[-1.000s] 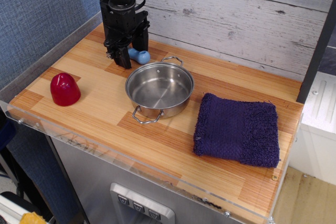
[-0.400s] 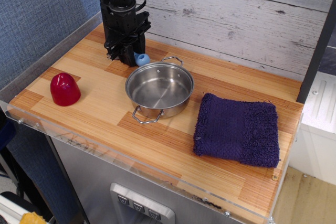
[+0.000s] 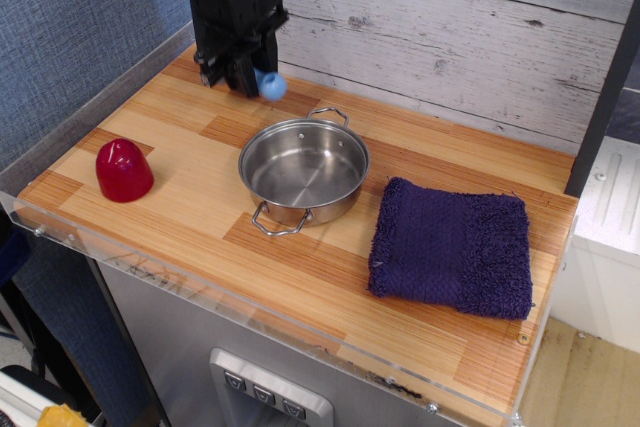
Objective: Puts the blue spoon on top of the cloth.
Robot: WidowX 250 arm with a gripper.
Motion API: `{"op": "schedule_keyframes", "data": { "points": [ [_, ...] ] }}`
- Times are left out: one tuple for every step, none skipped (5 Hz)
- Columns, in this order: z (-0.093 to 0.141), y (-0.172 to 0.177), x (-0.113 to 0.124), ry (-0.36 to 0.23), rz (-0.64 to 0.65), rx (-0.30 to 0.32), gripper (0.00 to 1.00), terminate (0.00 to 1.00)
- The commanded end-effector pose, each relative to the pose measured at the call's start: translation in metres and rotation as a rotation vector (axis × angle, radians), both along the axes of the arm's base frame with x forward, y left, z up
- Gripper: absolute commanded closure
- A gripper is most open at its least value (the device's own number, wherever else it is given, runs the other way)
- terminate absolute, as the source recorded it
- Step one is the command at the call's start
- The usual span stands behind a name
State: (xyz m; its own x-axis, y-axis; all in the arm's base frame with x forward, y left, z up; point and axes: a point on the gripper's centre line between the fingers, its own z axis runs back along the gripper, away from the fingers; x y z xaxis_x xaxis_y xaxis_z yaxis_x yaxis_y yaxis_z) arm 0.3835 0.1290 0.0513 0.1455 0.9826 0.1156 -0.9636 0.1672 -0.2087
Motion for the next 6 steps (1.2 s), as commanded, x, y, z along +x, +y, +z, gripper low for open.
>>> {"op": "schedule_keyframes", "data": {
  "points": [
    [0.086,-0.005,-0.005,-0.189,-0.081,0.045,1.0,0.0],
    [0.11,-0.028,-0.014,-0.237,-0.203,0.039,1.0,0.0],
    [0.126,-0.064,-0.025,-0.27,-0.32,0.017,1.0,0.0],
    [0.126,-0.096,-0.043,-0.266,-0.438,-0.01,1.0,0.0],
    [0.119,-0.126,-0.063,-0.245,-0.563,-0.036,1.0,0.0],
    [0.11,-0.154,-0.075,-0.213,-0.708,-0.076,1.0,0.0]
  ]
}}
